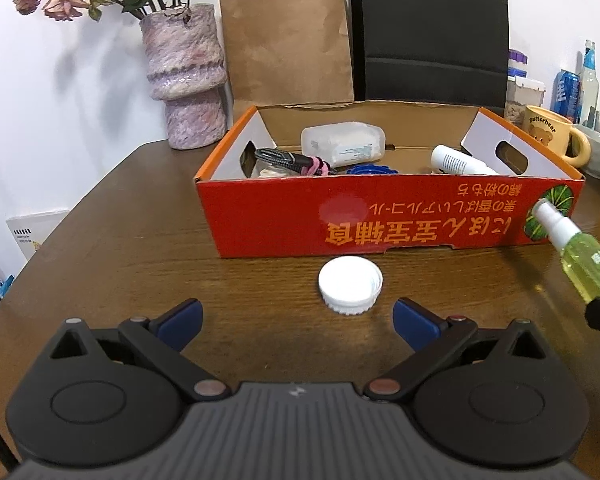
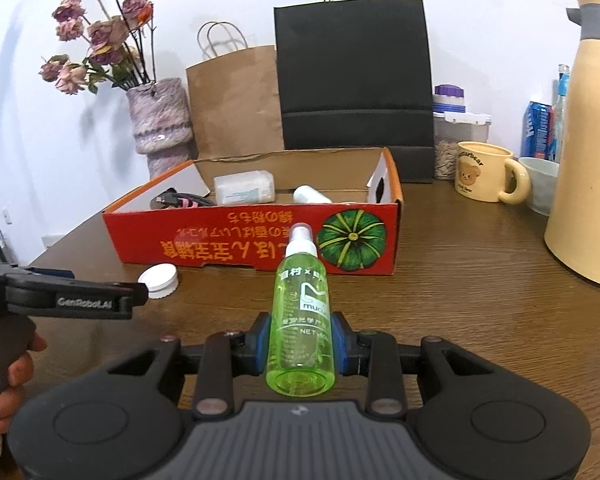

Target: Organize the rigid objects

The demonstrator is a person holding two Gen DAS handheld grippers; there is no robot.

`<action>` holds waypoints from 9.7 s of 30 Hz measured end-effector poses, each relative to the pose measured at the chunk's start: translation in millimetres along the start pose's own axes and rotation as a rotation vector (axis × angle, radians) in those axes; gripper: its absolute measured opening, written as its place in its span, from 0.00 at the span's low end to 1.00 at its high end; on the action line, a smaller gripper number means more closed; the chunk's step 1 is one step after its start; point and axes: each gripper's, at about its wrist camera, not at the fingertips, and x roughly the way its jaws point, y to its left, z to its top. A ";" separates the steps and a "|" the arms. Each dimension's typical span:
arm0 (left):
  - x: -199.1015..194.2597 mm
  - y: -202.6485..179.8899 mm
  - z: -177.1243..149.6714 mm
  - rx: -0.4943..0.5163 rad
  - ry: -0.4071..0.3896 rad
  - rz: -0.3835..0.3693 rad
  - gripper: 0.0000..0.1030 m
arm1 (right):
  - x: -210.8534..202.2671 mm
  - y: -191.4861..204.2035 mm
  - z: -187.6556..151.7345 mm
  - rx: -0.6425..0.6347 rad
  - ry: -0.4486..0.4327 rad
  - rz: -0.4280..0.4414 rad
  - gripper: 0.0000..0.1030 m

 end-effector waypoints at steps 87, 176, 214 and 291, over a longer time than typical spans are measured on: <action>-81.7 -13.2 28.9 -0.042 -0.247 -0.018 0.40 | -25.8 30.3 38.8 0.006 -0.185 0.027 0.29; 66.6 14.5 125.9 -0.120 -0.187 0.094 1.00 | 125.3 15.9 126.1 -0.079 -0.181 -0.071 1.00; -123.1 19.7 24.2 -0.056 -0.264 -0.008 1.00 | -66.4 34.3 47.2 -0.118 -0.243 -0.006 1.00; -189.1 24.2 -75.4 -0.033 -0.171 -0.026 1.00 | -150.0 58.6 -39.4 -0.143 -0.173 -0.002 1.00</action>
